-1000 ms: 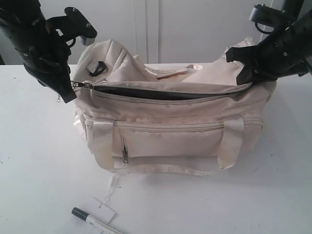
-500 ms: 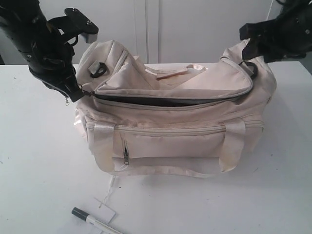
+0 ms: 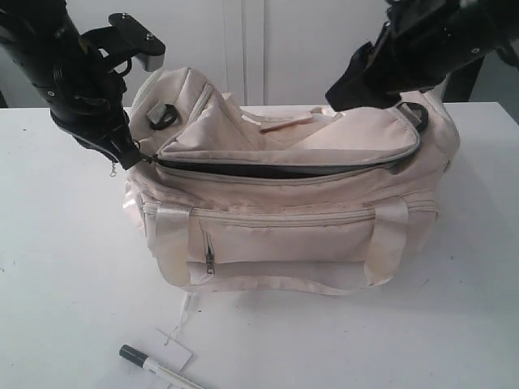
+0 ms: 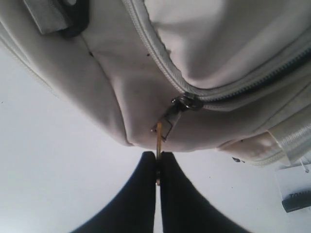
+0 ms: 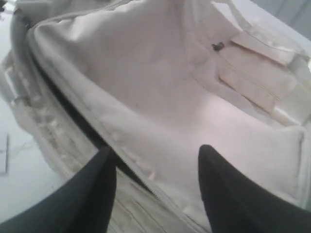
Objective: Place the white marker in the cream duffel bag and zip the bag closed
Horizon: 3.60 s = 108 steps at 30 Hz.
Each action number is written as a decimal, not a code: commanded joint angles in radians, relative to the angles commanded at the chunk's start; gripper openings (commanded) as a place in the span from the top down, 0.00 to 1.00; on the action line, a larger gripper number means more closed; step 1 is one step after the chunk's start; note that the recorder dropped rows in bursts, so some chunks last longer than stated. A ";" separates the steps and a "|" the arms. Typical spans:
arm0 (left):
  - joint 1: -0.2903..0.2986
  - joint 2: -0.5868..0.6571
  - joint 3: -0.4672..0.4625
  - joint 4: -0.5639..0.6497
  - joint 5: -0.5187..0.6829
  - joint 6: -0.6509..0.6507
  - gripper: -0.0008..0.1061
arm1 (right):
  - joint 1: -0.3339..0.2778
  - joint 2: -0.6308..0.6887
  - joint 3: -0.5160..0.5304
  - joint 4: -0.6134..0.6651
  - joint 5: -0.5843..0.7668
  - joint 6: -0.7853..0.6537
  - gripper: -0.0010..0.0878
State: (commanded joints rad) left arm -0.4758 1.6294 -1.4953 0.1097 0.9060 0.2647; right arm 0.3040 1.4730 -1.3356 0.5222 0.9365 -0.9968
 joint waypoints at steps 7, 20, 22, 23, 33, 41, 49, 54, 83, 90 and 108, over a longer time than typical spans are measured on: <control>0.000 0.000 0.000 0.000 -0.005 0.000 0.99 | 0.080 0.046 0.000 0.005 0.025 -0.230 0.43; 0.000 0.000 0.000 0.000 -0.007 0.000 0.99 | 0.246 0.126 0.000 -0.003 -0.171 -0.370 0.32; 0.000 0.000 0.000 0.000 -0.009 0.000 0.99 | 0.261 0.144 0.000 -0.011 -0.172 -0.370 0.32; 0.000 0.000 0.000 -0.002 -0.008 0.000 0.99 | 0.269 0.155 0.000 -0.029 -0.178 -0.370 0.31; 0.000 0.000 0.000 -0.042 -0.031 0.000 0.99 | 0.283 0.221 0.000 -0.054 -0.262 -0.332 0.28; 0.000 0.000 0.000 -0.056 -0.035 0.000 0.99 | 0.296 0.265 0.000 0.005 -0.279 -0.329 0.29; 0.000 0.000 0.000 -0.060 -0.035 0.000 0.99 | 0.313 0.299 0.000 0.028 -0.369 -0.329 0.34; 0.000 0.000 0.000 -0.062 -0.035 0.000 0.99 | 0.313 0.313 0.000 0.028 -0.352 -0.325 0.50; 0.000 0.000 0.000 -0.046 -0.141 0.004 0.99 | 0.313 0.216 0.000 0.026 -0.287 -0.280 0.99; 0.000 0.002 0.000 0.002 -0.225 0.004 0.99 | 0.313 0.214 0.000 0.026 -0.271 -0.280 0.99; 0.007 0.031 0.000 0.085 -0.291 -0.001 0.99 | 0.313 0.214 0.000 0.024 -0.226 -0.280 0.99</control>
State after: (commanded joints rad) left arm -0.4689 1.6607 -1.4953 0.1947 0.6147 0.2642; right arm 0.6167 1.6874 -1.3356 0.5464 0.7104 -1.2769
